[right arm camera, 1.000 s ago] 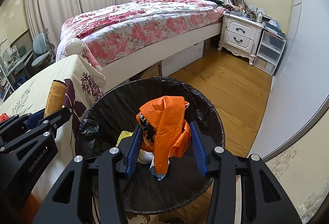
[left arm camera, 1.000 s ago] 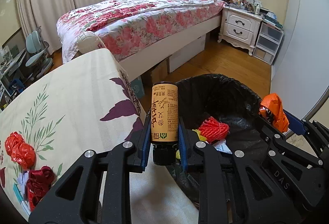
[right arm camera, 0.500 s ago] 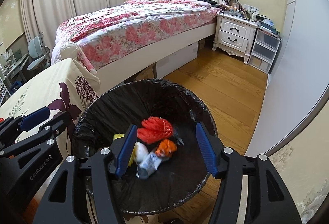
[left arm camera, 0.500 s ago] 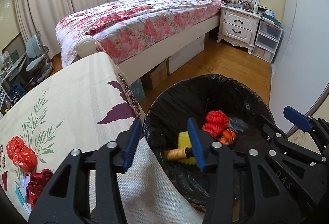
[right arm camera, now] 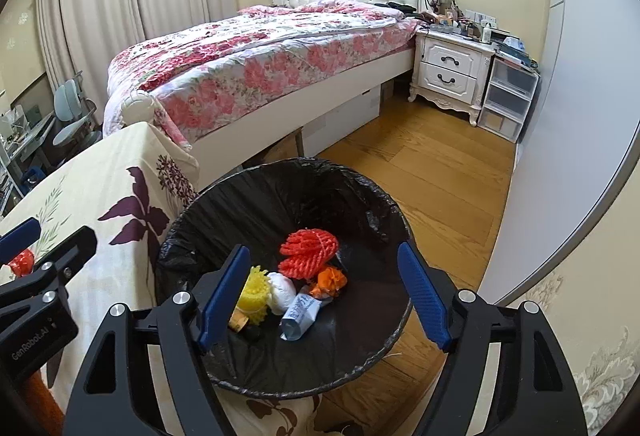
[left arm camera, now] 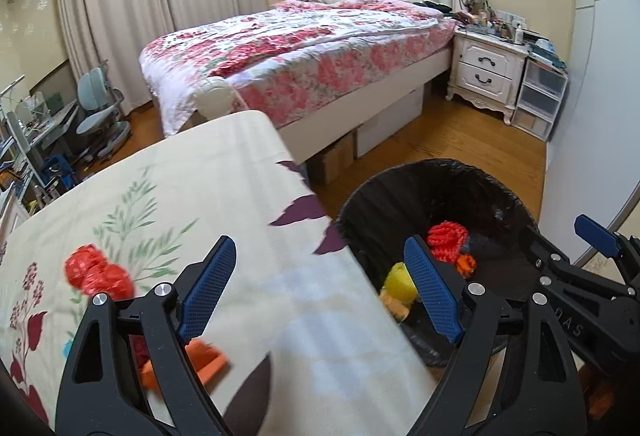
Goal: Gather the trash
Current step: 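Move both open tools back toward the remaining trash on the bed, then grasp the folded orange card with the right tool while the left tool grasps the teal-white tube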
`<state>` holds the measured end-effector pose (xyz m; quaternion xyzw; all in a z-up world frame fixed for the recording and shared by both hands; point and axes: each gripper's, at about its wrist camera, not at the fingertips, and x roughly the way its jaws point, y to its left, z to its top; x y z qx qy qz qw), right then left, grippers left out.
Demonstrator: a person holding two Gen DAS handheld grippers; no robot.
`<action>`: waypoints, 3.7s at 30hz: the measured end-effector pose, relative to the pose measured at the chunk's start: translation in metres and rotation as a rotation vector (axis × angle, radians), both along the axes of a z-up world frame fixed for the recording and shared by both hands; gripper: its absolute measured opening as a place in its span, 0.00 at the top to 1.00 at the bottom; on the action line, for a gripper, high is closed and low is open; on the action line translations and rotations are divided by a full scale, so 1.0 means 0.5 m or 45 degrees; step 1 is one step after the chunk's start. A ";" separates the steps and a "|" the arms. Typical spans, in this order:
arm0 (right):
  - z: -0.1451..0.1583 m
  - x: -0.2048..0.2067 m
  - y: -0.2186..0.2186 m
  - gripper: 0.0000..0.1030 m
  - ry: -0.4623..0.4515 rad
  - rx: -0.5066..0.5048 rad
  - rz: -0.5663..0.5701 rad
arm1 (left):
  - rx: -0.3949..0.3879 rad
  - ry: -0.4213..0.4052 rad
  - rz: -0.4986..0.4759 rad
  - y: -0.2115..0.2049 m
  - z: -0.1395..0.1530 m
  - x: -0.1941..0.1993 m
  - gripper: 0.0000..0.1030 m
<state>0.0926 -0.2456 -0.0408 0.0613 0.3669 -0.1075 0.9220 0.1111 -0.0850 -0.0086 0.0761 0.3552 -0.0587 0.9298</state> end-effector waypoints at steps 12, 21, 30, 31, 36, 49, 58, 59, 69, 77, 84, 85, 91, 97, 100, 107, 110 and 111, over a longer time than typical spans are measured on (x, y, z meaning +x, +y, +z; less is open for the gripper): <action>0.013 -0.040 0.133 0.28 -0.005 0.054 0.173 | -0.012 0.008 0.174 0.177 0.020 -0.095 0.18; 0.016 -0.039 0.269 0.28 0.008 0.064 0.358 | -0.011 0.032 0.338 0.313 0.012 -0.152 0.18; 0.013 -0.010 0.376 0.28 0.036 0.065 0.468 | -0.001 0.044 0.481 0.419 -0.005 -0.186 0.18; 0.011 -0.005 0.384 0.28 0.039 0.065 0.469 | -0.006 0.052 0.497 0.430 -0.008 -0.187 0.18; -0.005 0.015 0.420 0.28 0.083 0.050 0.478 | -0.027 0.071 0.536 0.459 -0.017 -0.193 0.18; -0.019 -0.021 0.419 0.27 0.132 0.068 0.501 | -0.076 0.111 0.553 0.485 -0.038 -0.199 0.18; -0.030 -0.049 0.421 0.27 0.156 0.068 0.521 | -0.087 0.116 0.568 0.496 -0.040 -0.210 0.18; -0.030 -0.052 0.422 0.27 0.156 0.067 0.522 | -0.088 0.116 0.568 0.496 -0.040 -0.209 0.18; -0.031 -0.080 0.417 0.27 0.160 0.052 0.519 | -0.101 0.115 0.565 0.497 -0.039 -0.216 0.18; -0.032 -0.093 0.419 0.27 0.181 0.060 0.531 | -0.111 0.117 0.568 0.498 -0.039 -0.222 0.18; -0.037 -0.102 0.418 0.53 0.200 0.078 0.544 | -0.114 0.118 0.565 0.494 -0.040 -0.226 0.18; -0.036 -0.102 0.417 0.57 0.199 0.083 0.547 | -0.114 0.119 0.564 0.492 -0.040 -0.226 0.18; -0.036 -0.096 0.416 0.65 0.183 0.067 0.559 | -0.122 0.126 0.548 0.477 -0.039 -0.219 0.18; -0.038 -0.078 0.407 0.65 0.170 0.062 0.559 | -0.133 0.133 0.536 0.463 -0.038 -0.201 0.18; -0.039 -0.070 0.403 0.65 0.165 0.064 0.561 | -0.133 0.146 0.531 0.455 -0.040 -0.184 0.18; -0.039 -0.065 0.403 0.65 0.152 0.051 0.581 | -0.068 0.214 0.498 0.427 -0.061 -0.141 0.17; -0.039 -0.067 0.401 0.65 0.152 0.055 0.590 | -0.060 0.239 0.479 0.425 -0.067 -0.146 0.17; -0.039 -0.067 0.400 0.65 0.152 0.058 0.592 | -0.067 0.246 0.474 0.428 -0.067 -0.151 0.17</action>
